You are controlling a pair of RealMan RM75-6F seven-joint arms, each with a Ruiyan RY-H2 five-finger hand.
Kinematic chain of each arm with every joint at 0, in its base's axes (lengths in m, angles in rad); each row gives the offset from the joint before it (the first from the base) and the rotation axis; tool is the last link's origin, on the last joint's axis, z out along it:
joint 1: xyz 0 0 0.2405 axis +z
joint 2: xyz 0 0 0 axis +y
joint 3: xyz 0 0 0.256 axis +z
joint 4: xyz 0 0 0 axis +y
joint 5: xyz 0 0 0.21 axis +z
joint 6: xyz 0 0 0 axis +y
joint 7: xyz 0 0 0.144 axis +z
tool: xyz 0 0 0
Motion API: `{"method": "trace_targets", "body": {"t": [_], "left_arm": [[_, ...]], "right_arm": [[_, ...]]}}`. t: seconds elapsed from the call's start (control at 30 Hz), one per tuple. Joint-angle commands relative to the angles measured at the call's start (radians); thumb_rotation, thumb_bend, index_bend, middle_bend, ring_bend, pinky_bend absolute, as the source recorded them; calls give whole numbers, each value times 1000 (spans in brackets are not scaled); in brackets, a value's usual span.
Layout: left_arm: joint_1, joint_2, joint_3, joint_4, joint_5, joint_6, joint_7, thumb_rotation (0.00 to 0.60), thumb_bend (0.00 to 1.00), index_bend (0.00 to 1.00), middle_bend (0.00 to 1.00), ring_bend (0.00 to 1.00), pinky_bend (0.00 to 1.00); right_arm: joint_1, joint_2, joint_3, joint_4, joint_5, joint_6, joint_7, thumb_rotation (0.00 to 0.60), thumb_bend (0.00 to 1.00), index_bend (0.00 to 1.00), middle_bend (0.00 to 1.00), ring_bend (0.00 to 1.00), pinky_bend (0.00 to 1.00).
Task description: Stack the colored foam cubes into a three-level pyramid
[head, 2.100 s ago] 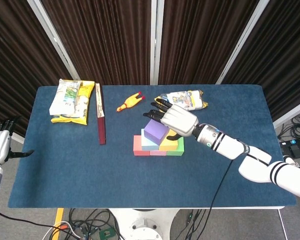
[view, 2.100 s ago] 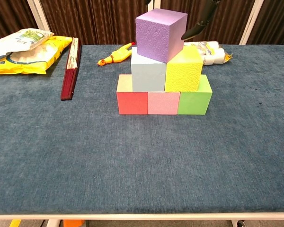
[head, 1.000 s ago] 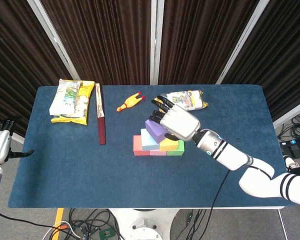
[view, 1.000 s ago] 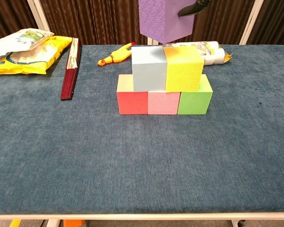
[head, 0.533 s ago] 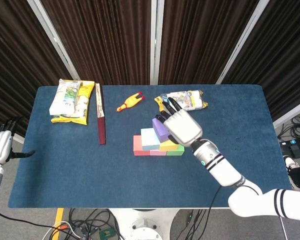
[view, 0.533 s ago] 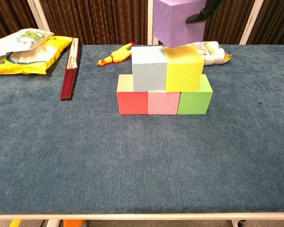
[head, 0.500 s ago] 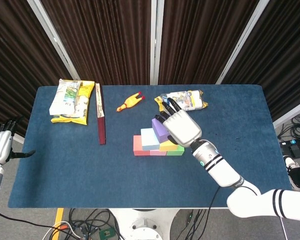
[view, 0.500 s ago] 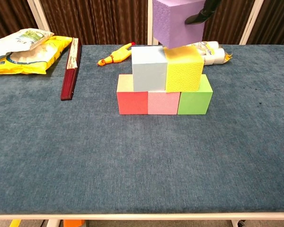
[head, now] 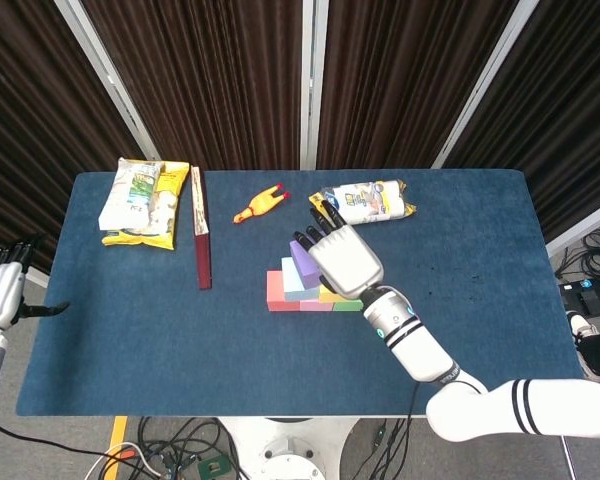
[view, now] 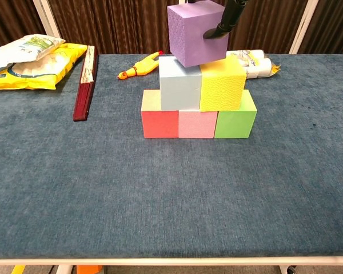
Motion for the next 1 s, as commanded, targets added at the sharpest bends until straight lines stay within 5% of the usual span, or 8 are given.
{"method": "trace_targets", "body": {"t": [0.03, 0.27, 0.63, 0.8, 1.0], "left_arm": [[1, -2, 1, 3, 2, 0, -3, 600, 65, 87, 49, 0, 103], [3, -7, 4, 12, 7, -2, -12, 600, 65, 87, 49, 0, 102], [-1, -10, -1, 15, 5, -3, -11, 600, 66, 87, 48, 0, 103], [2, -7, -1, 12, 3, -1, -9, 600, 65, 87, 48, 0, 102], [6, -3, 1, 3, -1, 3, -3, 600, 65, 87, 48, 0, 103]], "right_arm": [[4, -10, -1, 2, 9, 6, -4, 600, 165, 185, 390, 75, 0], [6, -23, -10, 4, 28, 4, 2, 600, 155, 126, 348, 63, 0], [-10, 21, -16, -27, -3, -22, 61, 600, 47, 0, 57, 0, 0], [-50, 75, -7, -7, -89, -69, 203, 600, 26, 0, 74, 0, 0], [-105, 127, 14, 130, -268, -227, 555, 600, 7, 0, 124, 0, 0]]}}
